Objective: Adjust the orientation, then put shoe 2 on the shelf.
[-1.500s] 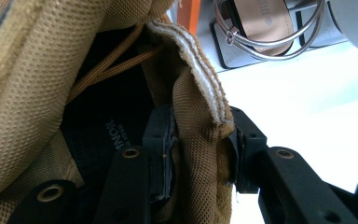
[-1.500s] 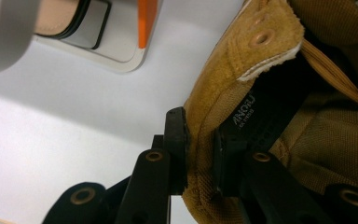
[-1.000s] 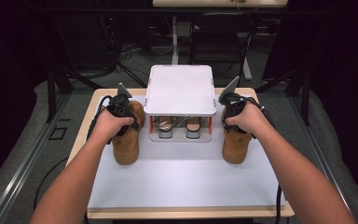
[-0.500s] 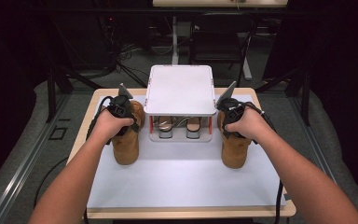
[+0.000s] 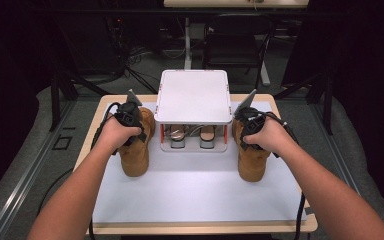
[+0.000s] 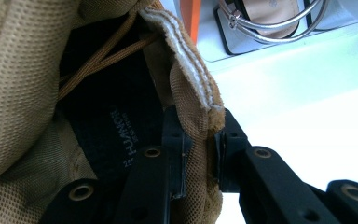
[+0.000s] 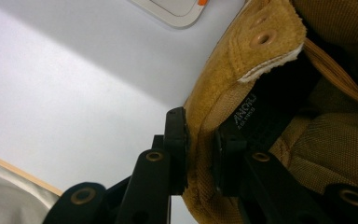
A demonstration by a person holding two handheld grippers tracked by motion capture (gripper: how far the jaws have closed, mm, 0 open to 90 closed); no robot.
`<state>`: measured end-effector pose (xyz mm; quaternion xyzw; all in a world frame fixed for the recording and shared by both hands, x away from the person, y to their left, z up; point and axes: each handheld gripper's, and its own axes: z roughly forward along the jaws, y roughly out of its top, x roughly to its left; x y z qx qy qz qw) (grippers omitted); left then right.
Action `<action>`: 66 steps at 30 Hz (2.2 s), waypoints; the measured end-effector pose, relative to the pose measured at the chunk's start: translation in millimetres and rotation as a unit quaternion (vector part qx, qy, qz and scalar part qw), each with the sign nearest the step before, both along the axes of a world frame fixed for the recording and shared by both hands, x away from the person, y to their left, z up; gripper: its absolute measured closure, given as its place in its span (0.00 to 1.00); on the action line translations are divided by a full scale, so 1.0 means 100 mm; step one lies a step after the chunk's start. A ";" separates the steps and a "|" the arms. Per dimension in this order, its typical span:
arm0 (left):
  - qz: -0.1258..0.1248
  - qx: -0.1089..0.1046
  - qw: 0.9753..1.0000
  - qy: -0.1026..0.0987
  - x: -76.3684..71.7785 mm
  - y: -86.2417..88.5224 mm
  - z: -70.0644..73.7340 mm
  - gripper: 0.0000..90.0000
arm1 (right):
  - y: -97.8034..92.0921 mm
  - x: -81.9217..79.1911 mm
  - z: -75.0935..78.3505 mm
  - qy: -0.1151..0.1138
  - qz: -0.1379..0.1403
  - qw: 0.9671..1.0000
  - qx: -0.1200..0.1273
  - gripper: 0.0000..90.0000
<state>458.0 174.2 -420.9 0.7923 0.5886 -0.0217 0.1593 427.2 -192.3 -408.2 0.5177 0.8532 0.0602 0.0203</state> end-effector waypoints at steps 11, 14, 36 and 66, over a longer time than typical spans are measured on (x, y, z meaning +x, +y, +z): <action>-0.005 0.002 1.000 0.010 -0.06 -0.01 0.01 0.87 | 0.01 0.00 0.00 0.002 -0.005 1.000 0.001 0.87; -0.012 0.005 1.000 0.015 -0.07 -0.03 0.03 0.87 | 0.01 0.00 -0.01 0.002 -0.006 1.000 0.004 0.87; -0.023 -0.004 0.999 0.025 -0.09 -0.09 -0.02 0.86 | 0.00 -0.02 -0.02 0.006 -0.023 1.000 0.015 0.84; -0.027 0.004 1.000 0.001 -0.12 -0.09 0.22 0.71 | 0.03 -0.04 0.08 0.005 -0.021 1.000 0.012 0.64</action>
